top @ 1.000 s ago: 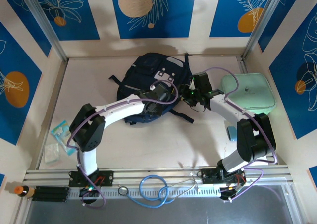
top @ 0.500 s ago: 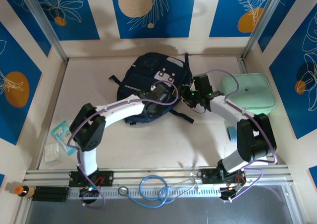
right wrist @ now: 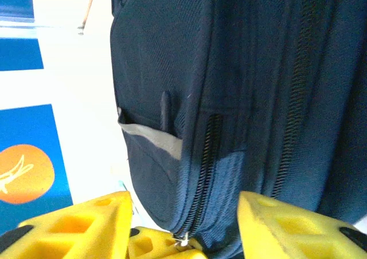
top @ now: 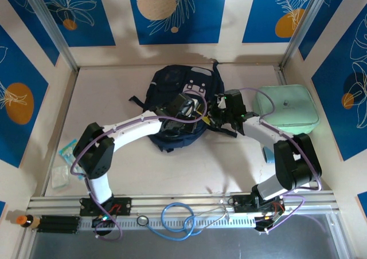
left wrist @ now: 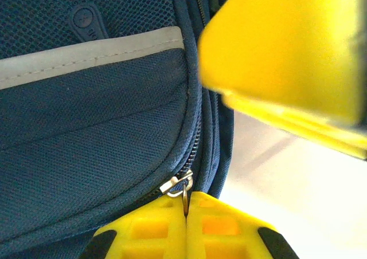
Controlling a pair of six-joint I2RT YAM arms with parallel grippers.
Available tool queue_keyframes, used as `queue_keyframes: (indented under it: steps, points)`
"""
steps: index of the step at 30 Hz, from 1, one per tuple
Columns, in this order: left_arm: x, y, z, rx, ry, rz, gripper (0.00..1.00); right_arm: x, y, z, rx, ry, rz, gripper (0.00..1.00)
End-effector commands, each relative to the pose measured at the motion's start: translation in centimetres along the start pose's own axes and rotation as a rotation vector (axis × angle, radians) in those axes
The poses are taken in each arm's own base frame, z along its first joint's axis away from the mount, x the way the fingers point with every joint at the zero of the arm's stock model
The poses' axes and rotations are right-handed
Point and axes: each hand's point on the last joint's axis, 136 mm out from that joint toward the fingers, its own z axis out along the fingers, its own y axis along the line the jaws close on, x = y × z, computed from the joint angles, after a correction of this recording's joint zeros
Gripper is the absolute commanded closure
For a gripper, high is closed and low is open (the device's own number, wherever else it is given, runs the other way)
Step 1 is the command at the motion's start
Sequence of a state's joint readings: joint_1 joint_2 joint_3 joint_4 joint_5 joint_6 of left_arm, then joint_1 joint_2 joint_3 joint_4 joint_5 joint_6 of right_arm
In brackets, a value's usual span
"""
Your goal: Pack the student bag
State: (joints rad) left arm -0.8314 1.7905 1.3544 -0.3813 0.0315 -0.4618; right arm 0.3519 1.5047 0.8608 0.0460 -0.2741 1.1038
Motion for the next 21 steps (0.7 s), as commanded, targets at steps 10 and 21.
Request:
queue_keyframes:
  steps: [10,21]
  points:
    - [0.1,0.3,0.0,0.011,-0.004,0.02,1.0,-0.3,-0.2,1.8,0.038,0.063,0.064,0.85]
    - [3.1,9.4,-1.9,-0.16,0.076,-0.069,1.0,-2.9,-2.0,-0.4,0.153,-0.036,0.024,0.92]
